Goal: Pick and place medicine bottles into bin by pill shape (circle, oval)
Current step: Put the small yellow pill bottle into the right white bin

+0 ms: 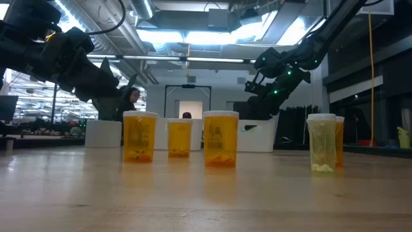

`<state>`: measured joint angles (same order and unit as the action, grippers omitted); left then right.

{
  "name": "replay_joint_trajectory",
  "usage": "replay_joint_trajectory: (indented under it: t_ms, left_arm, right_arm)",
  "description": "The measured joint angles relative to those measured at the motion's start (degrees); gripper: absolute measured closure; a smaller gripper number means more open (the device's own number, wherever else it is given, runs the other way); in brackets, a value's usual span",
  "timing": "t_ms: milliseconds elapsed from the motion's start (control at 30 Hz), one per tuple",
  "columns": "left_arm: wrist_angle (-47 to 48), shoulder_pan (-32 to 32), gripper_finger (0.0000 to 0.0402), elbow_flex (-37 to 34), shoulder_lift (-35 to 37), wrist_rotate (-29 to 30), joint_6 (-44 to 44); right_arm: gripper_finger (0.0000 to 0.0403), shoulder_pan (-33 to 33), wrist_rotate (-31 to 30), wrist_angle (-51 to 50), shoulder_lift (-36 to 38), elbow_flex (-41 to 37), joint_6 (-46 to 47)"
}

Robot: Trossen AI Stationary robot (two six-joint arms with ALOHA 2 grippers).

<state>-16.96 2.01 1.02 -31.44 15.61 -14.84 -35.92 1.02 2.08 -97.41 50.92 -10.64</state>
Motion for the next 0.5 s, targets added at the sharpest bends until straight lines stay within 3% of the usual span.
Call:
replay_joint_trajectory:
  t_ms: [267,500]
  left_arm:
    - [-0.01,0.01,0.0143,0.01,0.01,-0.01,-0.01]
    - [-0.01,0.01,0.0143,0.00,0.00,-0.01,-0.01]
  right_arm:
    - [0.0286,0.02,0.19,2.07,-0.74,0.00,0.33]
    - [0.0245,0.02,0.19,2.00,-0.74,0.00,1.19]
